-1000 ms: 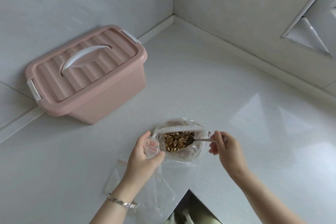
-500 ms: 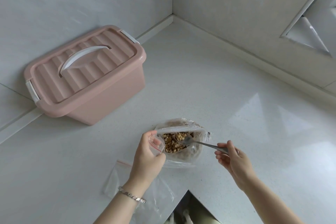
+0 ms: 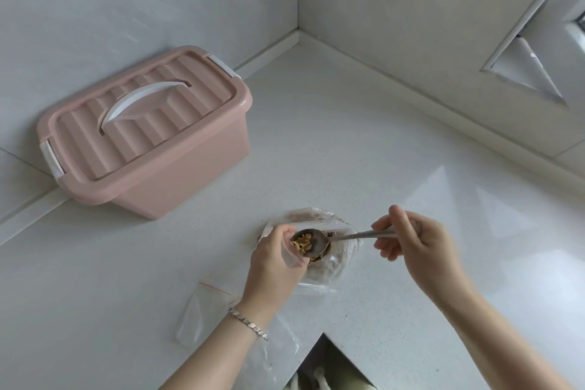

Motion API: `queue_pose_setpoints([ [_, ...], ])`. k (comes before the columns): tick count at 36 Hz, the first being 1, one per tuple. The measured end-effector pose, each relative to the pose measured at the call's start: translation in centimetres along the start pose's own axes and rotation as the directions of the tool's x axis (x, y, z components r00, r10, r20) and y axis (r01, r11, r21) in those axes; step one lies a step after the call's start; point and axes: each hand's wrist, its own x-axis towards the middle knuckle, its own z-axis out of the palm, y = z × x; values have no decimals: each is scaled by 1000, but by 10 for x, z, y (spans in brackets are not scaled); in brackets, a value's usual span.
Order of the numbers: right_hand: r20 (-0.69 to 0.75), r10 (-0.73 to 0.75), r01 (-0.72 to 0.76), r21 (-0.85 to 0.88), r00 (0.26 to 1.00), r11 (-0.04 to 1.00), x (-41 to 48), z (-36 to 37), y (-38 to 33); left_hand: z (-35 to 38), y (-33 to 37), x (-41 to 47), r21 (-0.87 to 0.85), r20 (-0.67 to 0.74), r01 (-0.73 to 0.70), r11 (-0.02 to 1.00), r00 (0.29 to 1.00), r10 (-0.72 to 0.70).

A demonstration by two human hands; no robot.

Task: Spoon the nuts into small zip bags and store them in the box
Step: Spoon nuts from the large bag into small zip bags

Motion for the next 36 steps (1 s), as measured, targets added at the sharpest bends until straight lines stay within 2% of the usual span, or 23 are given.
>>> queue_pose_setpoints([
  [4,94,-150,167,-199,984,966,-10,12,-7,2,7,-2,-6,-14,-53,999,998,53],
  [8,197,-436,478,-360,878,801,-17,17,-8,4,6,-4,-4,-91,-90,996,992,89],
  [11,154,-529,545,-371,835,752,-17,12,-8,2,1,-6,-29,-147,-71,997,987,66],
  [14,30,-480,461,-340,877,820,-17,5,-6,-3,-6,-8,-82,-175,-13,997,984,-1],
  [17,-52,-331,292,-352,942,889,-15,3,8,-9,-8,-12,-199,-181,84,976,976,-121],
  [20,-67,-200,156,-413,977,898,-13,6,31,-16,-5,-16,-330,-183,136,934,962,-204],
  [23,-77,-112,65,-455,991,888,-13,13,50,-20,-2,-18,-421,-225,118,899,947,-230],
  [28,-65,-33,1,-440,997,898,-13,28,64,-23,-5,-17,-495,-235,100,863,941,-243],
  [32,-40,74,-83,-321,996,944,-13,41,73,-24,0,-18,-498,-217,104,861,946,-239],
  [36,-109,282,-287,-30,953,958,-9,47,84,-23,-2,-21,-502,-173,117,857,957,-232],
])
